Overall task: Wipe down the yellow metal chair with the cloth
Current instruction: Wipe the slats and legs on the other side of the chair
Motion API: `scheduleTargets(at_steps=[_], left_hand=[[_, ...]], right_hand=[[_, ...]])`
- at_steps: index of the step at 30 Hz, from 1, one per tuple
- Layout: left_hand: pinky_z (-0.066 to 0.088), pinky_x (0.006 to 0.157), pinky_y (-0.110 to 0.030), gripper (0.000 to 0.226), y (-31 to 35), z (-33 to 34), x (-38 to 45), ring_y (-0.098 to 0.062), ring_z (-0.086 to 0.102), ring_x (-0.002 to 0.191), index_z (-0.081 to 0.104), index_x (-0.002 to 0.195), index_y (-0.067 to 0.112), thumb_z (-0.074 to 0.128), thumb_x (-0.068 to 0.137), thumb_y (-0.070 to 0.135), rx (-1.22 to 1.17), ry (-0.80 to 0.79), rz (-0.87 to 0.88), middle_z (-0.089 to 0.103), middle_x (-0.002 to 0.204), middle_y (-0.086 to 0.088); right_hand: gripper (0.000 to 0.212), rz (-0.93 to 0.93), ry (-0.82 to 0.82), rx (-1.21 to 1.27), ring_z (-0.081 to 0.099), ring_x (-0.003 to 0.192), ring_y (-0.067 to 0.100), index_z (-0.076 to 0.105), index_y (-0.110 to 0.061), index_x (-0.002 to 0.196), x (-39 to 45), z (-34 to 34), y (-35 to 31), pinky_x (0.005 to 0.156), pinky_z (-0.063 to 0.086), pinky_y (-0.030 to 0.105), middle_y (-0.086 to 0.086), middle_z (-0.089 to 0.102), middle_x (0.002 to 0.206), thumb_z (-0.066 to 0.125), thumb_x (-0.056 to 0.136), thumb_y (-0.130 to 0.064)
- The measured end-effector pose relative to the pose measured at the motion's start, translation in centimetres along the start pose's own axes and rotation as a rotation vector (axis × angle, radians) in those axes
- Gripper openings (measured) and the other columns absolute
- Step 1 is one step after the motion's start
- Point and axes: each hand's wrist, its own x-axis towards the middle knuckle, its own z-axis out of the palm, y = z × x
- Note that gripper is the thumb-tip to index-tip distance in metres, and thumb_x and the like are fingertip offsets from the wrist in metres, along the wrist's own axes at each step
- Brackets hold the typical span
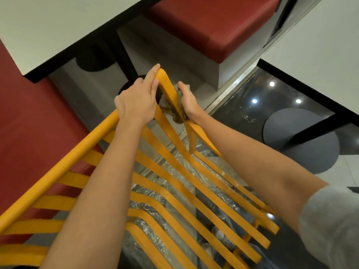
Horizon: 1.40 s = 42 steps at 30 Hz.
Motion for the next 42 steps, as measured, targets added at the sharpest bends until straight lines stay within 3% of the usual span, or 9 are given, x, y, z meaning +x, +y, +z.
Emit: scheduleTargets(at_steps=[7,10,13,20,25,28,32,37,42], left_hand=[[0.031,0.067,-0.04,0.045,-0.1,0.5,0.0,-0.02,0.043,0.073,0.013,0.151,0.048,0.014,0.105,0.047,0.011,0.037,0.007,0.046,0.092,0.002],[0.033,0.069,-0.041,0.046,-0.3,0.5,0.2,-0.024,0.047,0.078,0.013,0.151,0.048,0.014,0.105,0.048,0.008,0.022,0.008,0.047,0.095,0.001],[0.032,0.069,-0.041,0.046,-0.1,0.4,-0.1,-0.025,0.048,0.077,0.016,0.151,0.045,0.014,0.105,0.048,0.001,0.039,0.02,0.048,0.094,0.0],[0.03,0.071,-0.042,0.046,0.1,0.6,-0.3,-0.033,0.052,0.085,0.018,0.152,0.043,0.016,0.106,0.047,0.04,0.077,0.022,0.059,0.109,-0.01],[0.031,0.072,-0.044,0.046,0.2,0.7,-0.4,-0.028,0.047,0.081,0.019,0.151,0.043,0.016,0.106,0.047,0.02,0.078,0.001,0.055,0.105,-0.009],[0.035,0.095,-0.052,0.046,0.8,1.2,-0.6,-0.032,0.052,0.11,0.02,0.152,0.038,0.019,0.107,0.04,0.017,0.103,0.011,0.053,0.129,-0.006],[0.008,0.12,-0.052,0.045,3.5,3.6,-3.7,-0.024,0.021,0.148,0.03,0.15,0.031,0.024,0.106,0.032,0.029,0.266,0.204,0.028,0.159,0.003],[0.0,0.121,-0.053,0.053,5.9,11.0,-8.3,-0.022,0.007,0.152,0.032,0.151,0.021,0.044,0.099,0.02,0.17,-0.012,0.506,0.019,0.163,-0.001],[-0.002,0.119,-0.059,0.063,6.0,14.1,-9.6,-0.021,-0.006,0.152,0.012,0.156,0.02,0.036,0.098,0.019,0.311,-0.095,0.471,0.01,0.164,0.001]], right_hand=[[0.055,-0.425,0.103,-0.137,0.059,0.11,0.023,0.059,-0.021,0.123,-3.5,2.5,-2.8,0.103,0.043,0.049,0.007,0.065,0.118,0.032,0.097,-0.061],[0.06,-0.622,0.163,-0.42,0.041,0.136,0.018,0.023,-0.024,0.154,-7.1,0.7,3.8,0.114,0.031,0.041,0.0,0.04,0.153,0.043,0.102,-0.047],[0.077,-0.508,0.278,-0.755,0.024,0.146,0.023,0.001,-0.027,0.157,-8.5,-2.4,10.7,0.119,0.021,0.05,-0.002,0.019,0.163,0.042,0.099,-0.056],[0.075,-0.586,0.239,-0.594,0.029,0.145,0.021,0.006,-0.023,0.158,-5.6,0.6,5.3,0.114,0.029,0.044,0.0,0.023,0.162,0.044,0.1,-0.052],[0.076,-0.534,0.223,-0.989,0.015,0.15,0.024,-0.008,-0.028,0.157,-9.8,-4.6,12.4,0.12,0.019,0.047,0.0,0.005,0.167,0.036,0.102,-0.056],[0.076,-0.449,0.178,-1.138,-0.012,0.153,0.025,-0.019,-0.03,0.154,-10.8,-6.7,15.1,0.124,0.003,0.05,0.001,-0.016,0.165,0.028,0.103,-0.058],[0.074,-0.484,0.199,-1.092,-0.017,0.152,0.022,-0.011,-0.021,0.157,-8.7,-4.9,13.0,0.124,-0.001,0.047,0.004,-0.015,0.165,0.028,0.104,-0.055],[0.068,-0.543,0.187,-1.315,-0.008,0.153,0.024,0.001,-0.018,0.159,-13.2,-7.6,17.7,0.125,0.004,0.046,0.004,-0.005,0.167,0.026,0.104,-0.05],[0.066,-0.517,0.184,-1.393,-0.007,0.153,0.021,0.005,-0.018,0.159,-13.7,-8.6,18.7,0.125,0.005,0.044,0.0,-0.002,0.167,0.027,0.104,-0.048]])
